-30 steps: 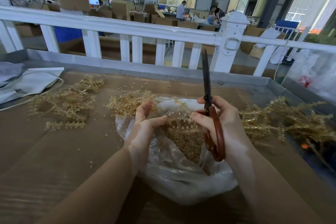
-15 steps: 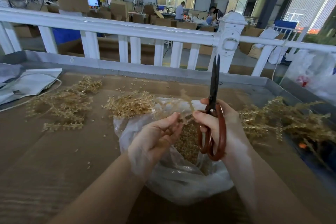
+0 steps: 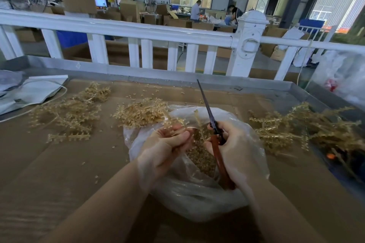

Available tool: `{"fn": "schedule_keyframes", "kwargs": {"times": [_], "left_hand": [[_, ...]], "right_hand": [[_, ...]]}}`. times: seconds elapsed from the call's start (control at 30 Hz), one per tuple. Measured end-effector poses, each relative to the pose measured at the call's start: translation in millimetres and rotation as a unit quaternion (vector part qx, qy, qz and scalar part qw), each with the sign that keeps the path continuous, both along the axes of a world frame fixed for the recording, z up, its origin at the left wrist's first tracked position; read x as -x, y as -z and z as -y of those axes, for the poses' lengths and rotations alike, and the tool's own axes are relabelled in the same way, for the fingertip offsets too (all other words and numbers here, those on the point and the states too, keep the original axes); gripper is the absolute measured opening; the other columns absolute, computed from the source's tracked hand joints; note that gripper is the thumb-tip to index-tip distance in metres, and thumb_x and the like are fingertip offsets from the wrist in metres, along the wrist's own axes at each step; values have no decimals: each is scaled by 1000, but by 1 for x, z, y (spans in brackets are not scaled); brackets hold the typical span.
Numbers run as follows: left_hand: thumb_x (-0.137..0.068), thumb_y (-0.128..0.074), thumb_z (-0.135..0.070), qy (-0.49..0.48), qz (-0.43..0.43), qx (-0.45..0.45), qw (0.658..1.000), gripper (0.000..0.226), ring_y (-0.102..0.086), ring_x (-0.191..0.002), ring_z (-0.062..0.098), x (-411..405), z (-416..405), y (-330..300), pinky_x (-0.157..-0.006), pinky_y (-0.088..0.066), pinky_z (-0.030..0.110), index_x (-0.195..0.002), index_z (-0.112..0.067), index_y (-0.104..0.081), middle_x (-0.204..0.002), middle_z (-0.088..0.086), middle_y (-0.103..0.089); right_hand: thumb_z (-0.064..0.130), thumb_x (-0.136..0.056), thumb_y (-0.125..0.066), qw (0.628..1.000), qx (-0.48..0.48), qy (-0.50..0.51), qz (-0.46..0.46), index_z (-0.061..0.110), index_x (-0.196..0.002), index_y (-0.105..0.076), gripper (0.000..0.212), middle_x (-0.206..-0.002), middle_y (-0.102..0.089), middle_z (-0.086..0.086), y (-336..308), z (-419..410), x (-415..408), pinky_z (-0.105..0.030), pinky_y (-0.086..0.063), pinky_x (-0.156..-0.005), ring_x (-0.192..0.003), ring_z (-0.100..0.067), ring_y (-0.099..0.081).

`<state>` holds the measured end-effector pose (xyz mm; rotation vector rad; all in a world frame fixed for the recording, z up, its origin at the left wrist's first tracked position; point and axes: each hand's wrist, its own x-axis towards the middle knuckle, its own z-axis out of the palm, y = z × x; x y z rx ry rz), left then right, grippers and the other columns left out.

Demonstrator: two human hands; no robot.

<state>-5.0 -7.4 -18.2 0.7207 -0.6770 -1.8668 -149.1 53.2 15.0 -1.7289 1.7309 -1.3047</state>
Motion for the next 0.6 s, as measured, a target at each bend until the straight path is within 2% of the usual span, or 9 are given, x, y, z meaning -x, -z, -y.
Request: {"fn": "schedule_keyframes", "kwargs": {"times": [0.07, 0.13, 0.23, 0.3, 0.37, 0.43, 0.5, 0.6], "left_hand": [[-65, -61, 14, 1, 22, 4, 1000, 34, -70, -64, 17, -1, 1, 4, -51, -54, 22, -95, -1, -59, -75, 12, -71], [-73, -56, 20, 7, 31, 8, 999, 28, -71, -69, 18, -2, 2, 9, -54, -55, 22, -91, -1, -60, -78, 12, -71], [-66, -59, 18, 6, 14, 10, 1000, 30, -71, -71, 19, -3, 1, 15, -57, -57, 23, -89, -1, -60, -76, 11, -70], [-60, -62, 13, -9, 3, -3, 1000, 33, -71, -71, 19, -4, 3, 15, -56, -57, 23, -91, -1, -61, -80, 12, -69], [-60, -63, 10, -30, -10, -19, 999, 27, -70, -66, 18, -3, 6, 13, -53, -56, 23, -84, -4, -62, -75, 11, -69], [-65, -64, 8, -45, -12, -19, 999, 20, -69, -60, 15, -3, 9, 9, -52, -56, 23, -75, -8, -62, -68, 7, -69], [-73, -62, 8, -59, -12, -11, 998, 19, -68, -57, 12, -3, 11, 5, -52, -55, 23, -78, -10, -61, -65, 4, -68], [-83, -58, 9, -83, -25, -2, 996, 20, -66, -54, 10, -5, 16, 1, -52, -56, 22, -80, -11, -58, -60, 3, -66]], "right_hand": [[4, -84, -69, 1000, -5, 2, -20, 19, -98, -63, 22, -73, -57, 17, 2, 0, 0, 0, -38, -60, -67, 8, -59], [5, -85, -68, 999, -1, 3, -48, 16, -104, -65, 22, -73, -55, 20, 6, 0, 1, 3, -34, -58, -67, 23, -52], [11, -86, -69, 997, -3, -1, -74, 12, -110, -66, 24, -74, -53, 22, 10, 0, 2, 6, -33, -60, -68, 30, -47], [22, -87, -70, 996, 2, 2, -92, 19, -106, -65, 20, -74, -52, 25, 12, -1, 0, 5, -34, -62, -68, 27, -49], [37, -87, -66, 995, 3, 3, -104, 27, -99, -61, 15, -73, -54, 25, 13, -3, -2, 4, -35, -65, -71, 24, -50], [46, -87, -61, 995, -12, -10, -99, 29, -93, -60, 18, -70, -60, 18, 15, -4, -2, -2, -39, -65, -76, 17, -55], [50, -87, -59, 994, -23, -24, -101, 29, -90, -60, 21, -68, -62, 11, 17, -7, -1, -8, -43, -64, -73, 6, -58], [49, -86, -61, 991, -20, -29, -132, 31, -86, -59, 19, -65, -60, 11, 20, -11, 0, -7, -41, -63, -73, 6, -57]]}}
